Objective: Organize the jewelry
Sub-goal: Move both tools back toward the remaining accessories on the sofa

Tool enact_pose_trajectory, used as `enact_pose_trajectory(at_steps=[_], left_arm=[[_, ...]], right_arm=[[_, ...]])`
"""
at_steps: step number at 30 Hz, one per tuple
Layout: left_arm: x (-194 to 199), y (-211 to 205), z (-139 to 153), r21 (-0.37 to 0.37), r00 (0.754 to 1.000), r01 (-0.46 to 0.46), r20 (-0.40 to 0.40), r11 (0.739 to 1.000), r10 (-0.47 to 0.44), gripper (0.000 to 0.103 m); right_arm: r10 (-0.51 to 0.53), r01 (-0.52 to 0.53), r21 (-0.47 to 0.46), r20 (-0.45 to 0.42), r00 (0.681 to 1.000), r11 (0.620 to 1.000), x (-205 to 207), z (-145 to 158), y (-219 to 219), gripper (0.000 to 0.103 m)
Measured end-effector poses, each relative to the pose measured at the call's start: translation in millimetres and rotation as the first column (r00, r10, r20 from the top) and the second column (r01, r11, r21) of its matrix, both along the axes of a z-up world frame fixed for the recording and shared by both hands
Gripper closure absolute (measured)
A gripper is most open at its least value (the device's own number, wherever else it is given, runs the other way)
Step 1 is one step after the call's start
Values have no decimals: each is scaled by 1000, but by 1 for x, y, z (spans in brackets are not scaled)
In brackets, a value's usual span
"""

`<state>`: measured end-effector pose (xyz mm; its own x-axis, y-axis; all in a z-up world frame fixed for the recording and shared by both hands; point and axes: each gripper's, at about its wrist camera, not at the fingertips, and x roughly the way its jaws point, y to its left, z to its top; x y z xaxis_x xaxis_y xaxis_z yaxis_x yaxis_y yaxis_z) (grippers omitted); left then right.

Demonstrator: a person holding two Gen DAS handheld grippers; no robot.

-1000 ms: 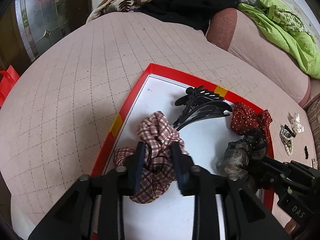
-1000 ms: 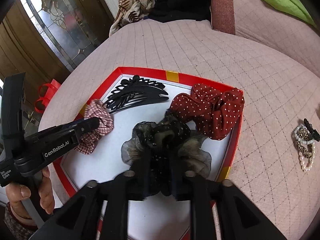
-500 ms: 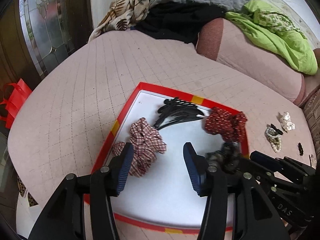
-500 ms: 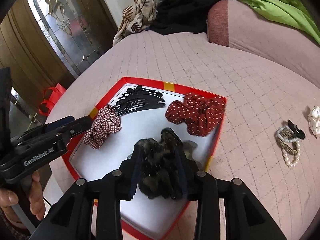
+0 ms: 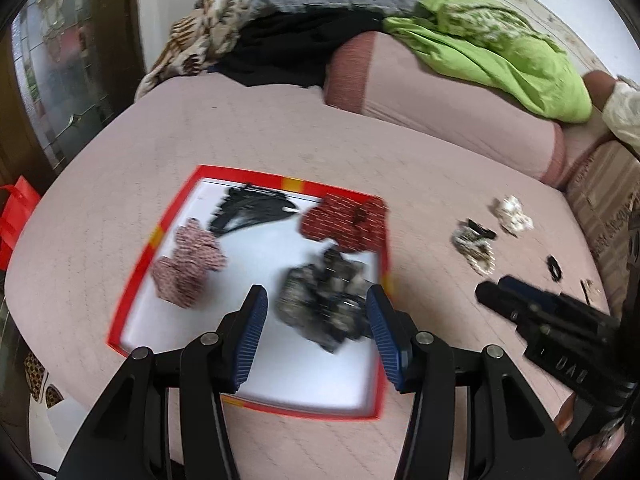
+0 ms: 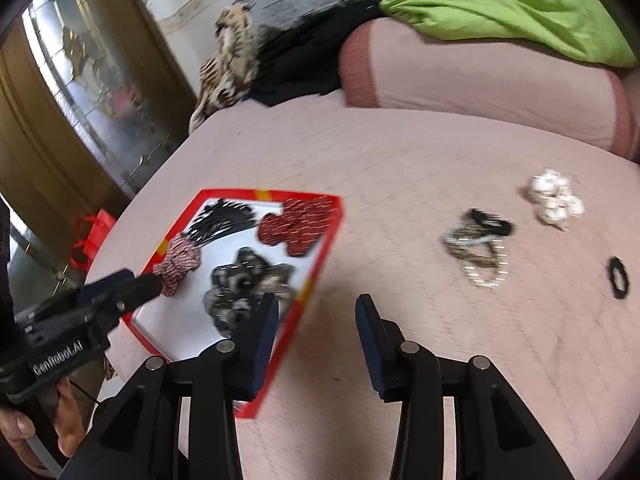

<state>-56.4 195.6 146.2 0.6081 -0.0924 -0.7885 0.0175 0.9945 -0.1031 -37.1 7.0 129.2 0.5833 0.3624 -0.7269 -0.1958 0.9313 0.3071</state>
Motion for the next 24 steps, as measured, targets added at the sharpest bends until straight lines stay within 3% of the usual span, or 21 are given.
enact_pose_trajectory(at_steps=[14, 24], left_arm=[[-22, -85, -2, 72, 991, 131, -18, 989, -130, 53], [-24, -126, -12, 112, 984, 175, -42, 978, -171, 52]], right_arm=[[-111, 116, -127, 47, 993, 985, -48, 5, -99, 52], [-268, 274, -177, 57, 962, 945, -70, 3, -198, 51]])
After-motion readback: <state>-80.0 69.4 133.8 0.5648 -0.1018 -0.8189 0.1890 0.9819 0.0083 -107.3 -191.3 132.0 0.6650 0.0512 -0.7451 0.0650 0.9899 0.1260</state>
